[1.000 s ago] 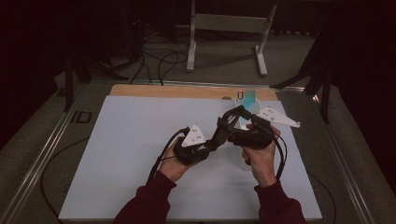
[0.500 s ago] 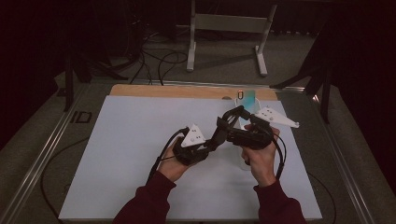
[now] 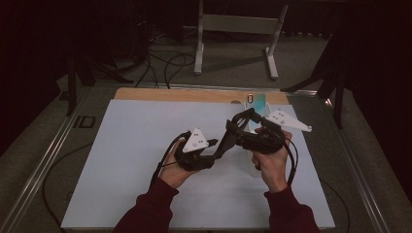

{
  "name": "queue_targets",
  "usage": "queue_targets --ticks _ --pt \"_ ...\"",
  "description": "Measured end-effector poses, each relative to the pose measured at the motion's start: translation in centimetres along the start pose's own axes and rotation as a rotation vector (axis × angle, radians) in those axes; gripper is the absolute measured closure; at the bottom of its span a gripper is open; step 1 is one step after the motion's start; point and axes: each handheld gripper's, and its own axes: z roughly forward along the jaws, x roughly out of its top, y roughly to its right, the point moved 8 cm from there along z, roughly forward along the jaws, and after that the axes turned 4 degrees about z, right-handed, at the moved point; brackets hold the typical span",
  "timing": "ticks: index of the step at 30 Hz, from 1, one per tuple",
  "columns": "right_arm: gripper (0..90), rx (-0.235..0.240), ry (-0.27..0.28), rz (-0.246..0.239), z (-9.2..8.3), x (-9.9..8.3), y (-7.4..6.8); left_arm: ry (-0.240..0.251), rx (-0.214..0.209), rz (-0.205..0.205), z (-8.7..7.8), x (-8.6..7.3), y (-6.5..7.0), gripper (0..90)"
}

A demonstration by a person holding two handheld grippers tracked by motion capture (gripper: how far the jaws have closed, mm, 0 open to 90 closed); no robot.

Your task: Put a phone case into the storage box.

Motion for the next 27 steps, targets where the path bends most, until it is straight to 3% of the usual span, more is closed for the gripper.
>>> queue_targets --ticks 7,15,19,24,26,27 --pt "13.9 -0.006 -0.002 -0.002 0.1 0.1 0.2 0.013 0.077 -0.037 -1.1 0.0 -1.4 18.4" --pt "13.9 -0.023 -0.001 -0.006 0.2 0.3 0.5 0.020 0.129 -0.075 -2.7 -0.4 -3.0 1.9" --pt "13.9 -0.029 -0.001 -0.009 0.3 0.4 0.7 0.024 0.151 -0.079 -3.5 -0.8 -3.6 0.2" --pt "14.0 -0.038 0.004 -0.022 0.6 0.7 1.0 0.032 0.217 -0.073 -4.9 -2.0 -5.0 0.0" --pt "14.0 -0.041 0.005 -0.025 0.6 0.8 1.0 0.032 0.217 -0.073 -4.9 -2.0 -5.0 0.0" --pt "13.9 -0.041 0.005 -0.025 0.6 0.8 1.0 0.039 0.246 -0.097 -5.6 -3.1 -6.0 0.0"
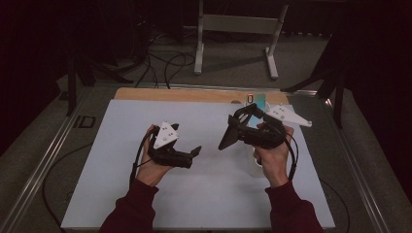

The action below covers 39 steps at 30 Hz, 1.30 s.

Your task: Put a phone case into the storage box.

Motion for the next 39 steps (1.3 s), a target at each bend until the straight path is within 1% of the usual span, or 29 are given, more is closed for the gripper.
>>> queue_targets --ticks 1,2,4,6,10,12,13,15,18,22,26,28,30,32,35,37,39 --pt "13.9 0.000 0.000 0.000 0.0 0.0 0.0 0.000 0.000 0.000 0.0 0.0 0.0 0.0" --pt "14.0 -0.008 0.000 -0.003 0.1 0.2 0.3 0.011 0.016 -0.012 -0.5 -0.6 -0.6 0.0" --pt "14.0 -0.013 0.001 -0.004 0.1 0.3 0.4 0.014 0.020 -0.016 -0.8 -0.9 -0.9 0.0" --pt "13.9 -0.019 0.001 -0.010 0.1 0.4 0.7 0.019 0.022 -0.017 -1.6 -1.5 -1.4 0.0" --pt "13.9 -0.025 -0.005 -0.009 0.2 0.4 1.2 0.010 0.034 -0.024 -2.7 -2.9 -2.4 0.0" --pt "13.9 -0.027 -0.005 -0.010 0.3 0.5 1.3 0.007 0.038 -0.026 -2.9 -3.1 -2.6 0.0" --pt "13.9 -0.029 -0.006 -0.005 0.3 0.5 1.3 0.011 0.054 -0.025 -3.4 -3.7 -3.0 0.0" --pt "14.0 -0.035 -0.004 -0.008 0.4 0.5 1.5 0.019 0.064 -0.021 -3.9 -4.2 -3.3 0.0" --pt "13.9 -0.038 -0.002 -0.010 0.5 0.7 1.7 0.031 0.064 -0.019 -4.6 -5.1 -3.7 0.0" --pt "13.9 -0.044 -0.002 -0.020 0.5 0.8 1.8 0.031 0.069 -0.035 -5.7 -6.5 -4.3 0.0" --pt "13.9 -0.051 -0.001 -0.020 0.5 0.8 2.1 0.036 0.083 -0.045 -6.5 -7.3 -4.6 0.0" --pt "13.9 -0.052 0.000 -0.021 0.6 0.9 2.2 0.027 0.097 -0.047 -6.8 -8.0 -4.8 0.0" --pt "13.9 -0.057 0.002 -0.022 0.6 0.9 2.3 0.024 0.103 -0.058 -7.0 -8.7 -4.8 0.0" --pt "13.8 -0.059 0.003 -0.019 0.7 1.0 2.3 0.018 0.115 -0.057 -7.2 -9.2 -4.9 0.0" --pt "13.8 -0.065 0.006 -0.023 0.7 1.1 2.5 0.029 0.126 -0.058 -7.5 -9.8 -4.8 0.0" --pt "13.9 -0.072 0.011 -0.025 0.8 1.3 2.7 0.012 0.129 -0.052 -7.6 -10.2 -4.7 0.0" --pt "13.8 -0.078 0.012 -0.017 0.8 1.3 2.9 0.011 0.129 -0.055 -7.7 -10.4 -4.8 0.0"
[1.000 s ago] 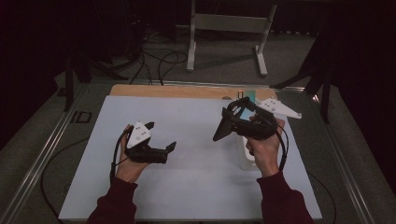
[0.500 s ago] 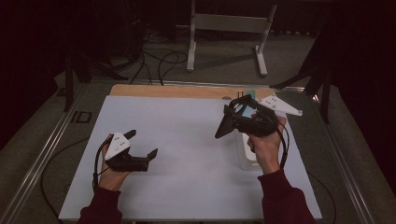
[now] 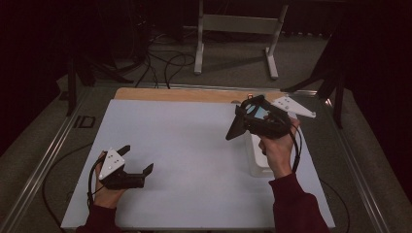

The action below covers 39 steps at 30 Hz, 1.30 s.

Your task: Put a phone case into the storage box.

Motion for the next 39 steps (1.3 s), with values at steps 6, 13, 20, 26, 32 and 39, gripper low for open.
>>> queue_targets --ticks 6,13,20,26,32,39 --pt "13.9 -0.024 -0.003 0.006 0.3 -0.1 0.9 0.008 0.017 -0.009 -0.4 -0.1 -0.4 0.0" --pt "13.9 -0.053 -0.020 0.007 1.1 -0.2 1.9 0.000 0.023 -0.012 -0.5 -0.4 -0.5 0.0" --pt "13.9 -0.070 -0.032 0.011 2.2 -0.1 2.5 0.010 0.029 -0.022 -0.7 -0.3 -0.7 0.0" --pt "13.9 -0.082 -0.033 0.006 2.8 0.1 3.0 0.006 0.025 -0.024 -0.6 -0.4 -0.7 0.0" --pt "14.0 -0.117 -0.031 0.008 3.3 0.4 4.3 0.015 0.030 -0.031 -0.8 -0.3 -0.9 0.0" --pt "14.0 -0.143 -0.030 -0.006 4.0 0.8 5.3 0.022 0.033 -0.037 -0.9 -0.2 -1.0 0.0"
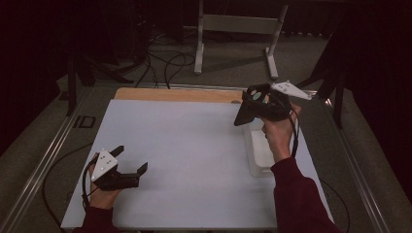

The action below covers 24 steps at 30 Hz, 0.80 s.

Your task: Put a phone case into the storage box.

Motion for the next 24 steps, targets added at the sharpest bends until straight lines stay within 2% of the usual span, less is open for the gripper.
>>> queue_targets --ticks 13,17,20,24 --pt "14.1 -0.071 -0.014 -0.001 1.6 0.4 1.9 0.006 0.004 -0.001 -0.1 0.1 -0.1 0.0" --pt "14.1 -0.078 -0.015 0.003 1.7 0.3 2.1 0.004 0.004 0.001 -0.1 0.1 0.0 0.0" --pt "14.0 -0.122 -0.021 0.008 2.0 0.2 3.3 0.007 0.003 -0.004 -0.1 0.2 0.0 0.0" --pt "14.0 -0.151 -0.024 0.018 2.1 0.3 4.2 0.013 0.004 -0.009 -0.2 0.2 0.0 0.0"
